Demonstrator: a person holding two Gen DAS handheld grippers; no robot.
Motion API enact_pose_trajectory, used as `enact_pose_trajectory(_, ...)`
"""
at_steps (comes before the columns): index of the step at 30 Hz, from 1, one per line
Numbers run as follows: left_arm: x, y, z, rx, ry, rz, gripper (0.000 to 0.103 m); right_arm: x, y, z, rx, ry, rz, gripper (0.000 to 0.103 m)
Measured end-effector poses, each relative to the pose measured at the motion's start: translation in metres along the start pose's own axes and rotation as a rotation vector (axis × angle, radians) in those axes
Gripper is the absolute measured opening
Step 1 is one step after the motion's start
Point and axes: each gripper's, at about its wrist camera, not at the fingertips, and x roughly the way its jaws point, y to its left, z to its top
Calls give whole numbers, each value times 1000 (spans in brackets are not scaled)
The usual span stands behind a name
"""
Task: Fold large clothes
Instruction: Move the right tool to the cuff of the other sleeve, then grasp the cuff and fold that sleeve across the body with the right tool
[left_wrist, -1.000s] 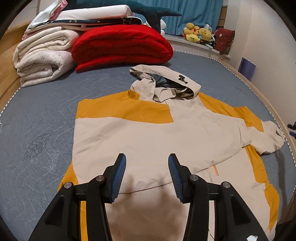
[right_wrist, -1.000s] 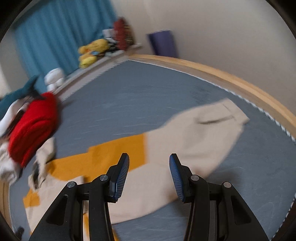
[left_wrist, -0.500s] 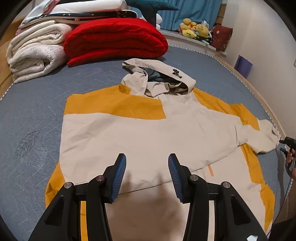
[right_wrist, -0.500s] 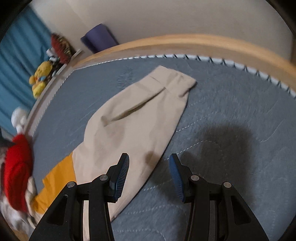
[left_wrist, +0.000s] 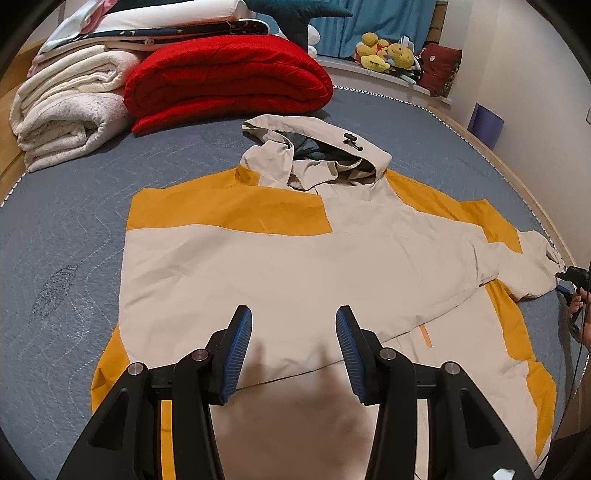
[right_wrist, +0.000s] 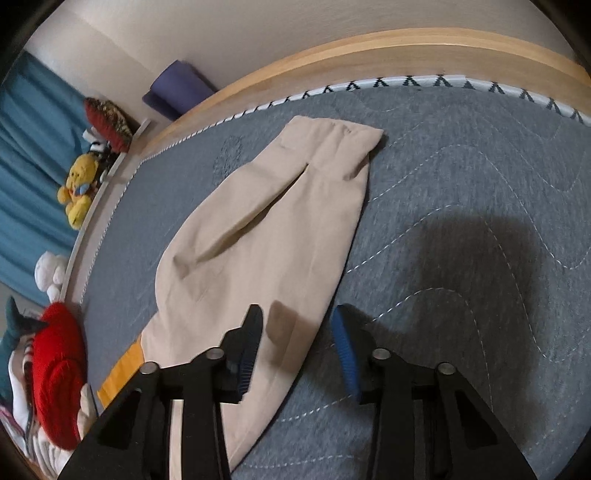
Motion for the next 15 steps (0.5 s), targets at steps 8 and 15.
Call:
enact_pose_trajectory(8, 1, 5, 2, -15, 1, 5, 44, 2, -4, 0, 42, -23, 9, 21)
enact_pose_trajectory(15, -1, 11, 3, -28, -4, 9, 44, -16, 22, -2, 5, -109, 28, 3)
